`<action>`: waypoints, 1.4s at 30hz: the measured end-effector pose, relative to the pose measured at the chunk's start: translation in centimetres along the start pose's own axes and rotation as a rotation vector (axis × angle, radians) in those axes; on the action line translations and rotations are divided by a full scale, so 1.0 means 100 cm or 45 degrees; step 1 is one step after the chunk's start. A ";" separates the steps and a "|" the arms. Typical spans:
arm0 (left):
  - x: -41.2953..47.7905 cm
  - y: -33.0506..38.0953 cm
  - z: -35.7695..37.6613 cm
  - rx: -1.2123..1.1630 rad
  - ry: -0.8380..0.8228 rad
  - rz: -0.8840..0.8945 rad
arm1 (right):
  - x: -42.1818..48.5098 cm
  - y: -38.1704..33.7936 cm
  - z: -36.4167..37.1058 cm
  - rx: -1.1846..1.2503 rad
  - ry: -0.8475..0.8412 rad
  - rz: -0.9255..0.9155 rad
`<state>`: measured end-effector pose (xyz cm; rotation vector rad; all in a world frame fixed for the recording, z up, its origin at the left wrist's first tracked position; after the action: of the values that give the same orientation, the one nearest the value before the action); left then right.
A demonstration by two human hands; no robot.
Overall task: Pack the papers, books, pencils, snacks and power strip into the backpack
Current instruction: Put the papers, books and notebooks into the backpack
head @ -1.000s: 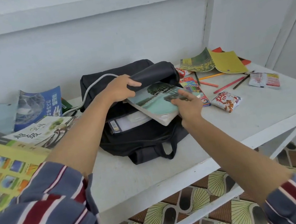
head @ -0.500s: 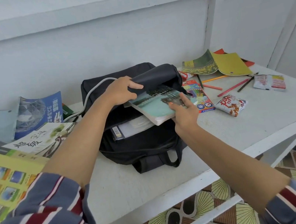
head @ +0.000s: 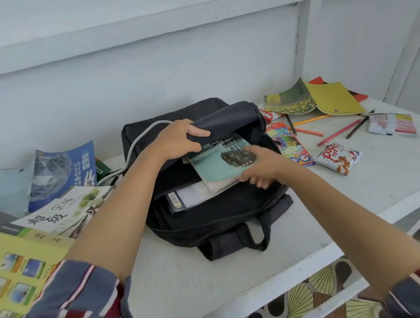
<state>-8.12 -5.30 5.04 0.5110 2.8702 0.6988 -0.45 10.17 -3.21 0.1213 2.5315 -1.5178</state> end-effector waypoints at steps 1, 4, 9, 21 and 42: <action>0.000 0.000 0.000 -0.007 -0.006 0.003 | 0.000 -0.005 -0.010 -0.236 0.049 -0.089; 0.000 0.000 0.000 -0.021 -0.011 0.010 | 0.002 -0.025 -0.010 -0.752 0.100 -0.432; 0.000 0.000 0.001 -0.013 -0.023 0.022 | 0.013 -0.011 0.006 -0.781 0.049 -0.643; 0.003 -0.003 0.000 -0.033 -0.035 -0.023 | 0.044 -0.023 0.012 -0.939 0.212 -0.655; 0.006 -0.010 0.003 -0.177 -0.081 -0.045 | 0.068 -0.013 0.002 -0.697 0.107 -0.725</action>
<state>-8.89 -5.78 4.32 0.4539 2.7398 0.8526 -7.30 9.18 -3.58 -0.6720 3.1067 -0.8896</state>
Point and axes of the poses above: each hand's wrist, its own x-axis towards the middle knuckle, its own z-axis out of the palm, y = z × x, the point moved 8 cm from there along x, towards the middle knuckle, and after that the axes turned 11 degrees about -z, right-handed, at the moved point
